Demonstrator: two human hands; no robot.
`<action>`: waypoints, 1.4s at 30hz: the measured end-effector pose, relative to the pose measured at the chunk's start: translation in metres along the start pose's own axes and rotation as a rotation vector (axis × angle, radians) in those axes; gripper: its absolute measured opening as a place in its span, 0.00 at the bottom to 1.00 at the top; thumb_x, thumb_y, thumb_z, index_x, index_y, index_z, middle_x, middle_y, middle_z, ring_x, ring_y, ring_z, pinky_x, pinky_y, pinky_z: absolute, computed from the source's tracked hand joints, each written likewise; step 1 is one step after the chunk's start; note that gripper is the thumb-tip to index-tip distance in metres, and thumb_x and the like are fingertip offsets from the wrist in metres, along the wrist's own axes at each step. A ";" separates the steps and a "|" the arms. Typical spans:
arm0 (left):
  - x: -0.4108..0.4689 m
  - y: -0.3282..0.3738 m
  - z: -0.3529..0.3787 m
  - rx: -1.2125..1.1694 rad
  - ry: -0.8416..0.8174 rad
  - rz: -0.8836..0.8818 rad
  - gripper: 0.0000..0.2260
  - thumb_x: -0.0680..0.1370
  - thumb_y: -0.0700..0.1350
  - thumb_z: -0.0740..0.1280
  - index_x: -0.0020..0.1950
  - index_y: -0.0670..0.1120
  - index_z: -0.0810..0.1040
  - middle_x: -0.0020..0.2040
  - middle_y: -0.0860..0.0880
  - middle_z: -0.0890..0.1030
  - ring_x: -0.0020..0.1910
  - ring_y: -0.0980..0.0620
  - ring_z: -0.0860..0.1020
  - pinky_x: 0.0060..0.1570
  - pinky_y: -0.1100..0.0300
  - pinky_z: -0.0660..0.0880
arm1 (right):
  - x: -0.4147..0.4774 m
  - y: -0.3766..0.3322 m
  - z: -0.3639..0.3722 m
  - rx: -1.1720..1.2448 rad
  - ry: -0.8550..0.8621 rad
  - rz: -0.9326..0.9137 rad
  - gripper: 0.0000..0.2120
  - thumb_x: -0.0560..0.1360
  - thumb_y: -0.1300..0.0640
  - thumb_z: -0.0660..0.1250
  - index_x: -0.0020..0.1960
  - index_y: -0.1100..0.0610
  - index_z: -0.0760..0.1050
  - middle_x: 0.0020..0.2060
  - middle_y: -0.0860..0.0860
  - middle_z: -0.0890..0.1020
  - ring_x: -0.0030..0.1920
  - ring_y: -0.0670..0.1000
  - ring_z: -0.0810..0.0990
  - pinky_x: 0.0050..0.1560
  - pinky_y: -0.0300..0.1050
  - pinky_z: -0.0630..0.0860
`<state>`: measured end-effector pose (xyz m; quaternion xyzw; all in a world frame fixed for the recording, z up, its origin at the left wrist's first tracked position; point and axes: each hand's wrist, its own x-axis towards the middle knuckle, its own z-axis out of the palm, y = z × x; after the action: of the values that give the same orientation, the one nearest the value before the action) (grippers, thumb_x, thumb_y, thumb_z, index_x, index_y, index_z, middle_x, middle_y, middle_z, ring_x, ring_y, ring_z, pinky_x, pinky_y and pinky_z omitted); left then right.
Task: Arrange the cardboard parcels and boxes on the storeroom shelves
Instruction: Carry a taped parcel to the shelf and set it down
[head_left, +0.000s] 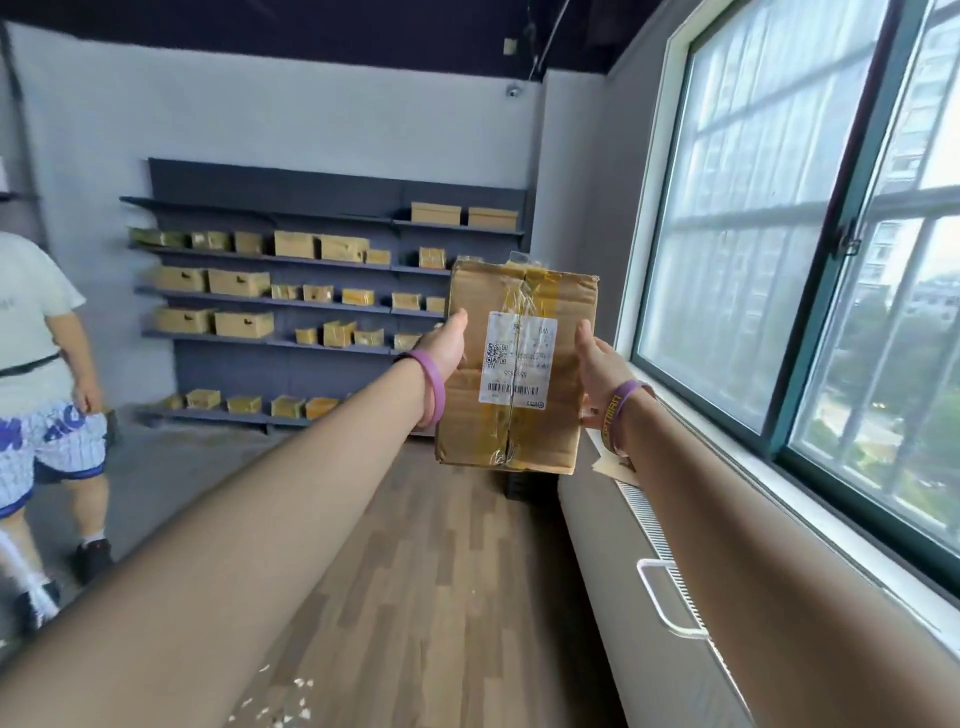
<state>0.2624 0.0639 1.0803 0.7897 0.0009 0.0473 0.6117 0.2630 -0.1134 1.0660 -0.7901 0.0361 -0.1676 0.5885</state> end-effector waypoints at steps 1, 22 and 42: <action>0.009 0.003 0.000 0.001 0.014 -0.003 0.29 0.84 0.62 0.49 0.81 0.47 0.55 0.79 0.44 0.62 0.78 0.43 0.61 0.76 0.45 0.59 | 0.010 -0.001 0.002 0.002 -0.002 -0.009 0.30 0.83 0.38 0.49 0.76 0.57 0.64 0.68 0.55 0.72 0.70 0.58 0.71 0.71 0.60 0.68; 0.325 0.050 0.112 -0.055 0.089 0.011 0.31 0.84 0.63 0.46 0.81 0.45 0.56 0.79 0.43 0.63 0.77 0.43 0.63 0.76 0.44 0.59 | 0.355 0.036 0.004 -0.005 -0.053 -0.107 0.27 0.84 0.42 0.49 0.76 0.57 0.64 0.72 0.55 0.70 0.70 0.56 0.70 0.67 0.50 0.66; 0.717 0.000 0.121 -0.087 0.067 0.010 0.31 0.84 0.64 0.46 0.80 0.45 0.60 0.78 0.44 0.65 0.77 0.42 0.63 0.76 0.45 0.59 | 0.677 0.086 0.136 0.024 -0.039 0.009 0.27 0.83 0.39 0.49 0.76 0.52 0.63 0.70 0.54 0.71 0.66 0.57 0.72 0.69 0.62 0.69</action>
<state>0.9855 -0.0103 1.1035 0.7604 0.0153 0.0769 0.6447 0.9540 -0.1869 1.1010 -0.7858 0.0262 -0.1497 0.5995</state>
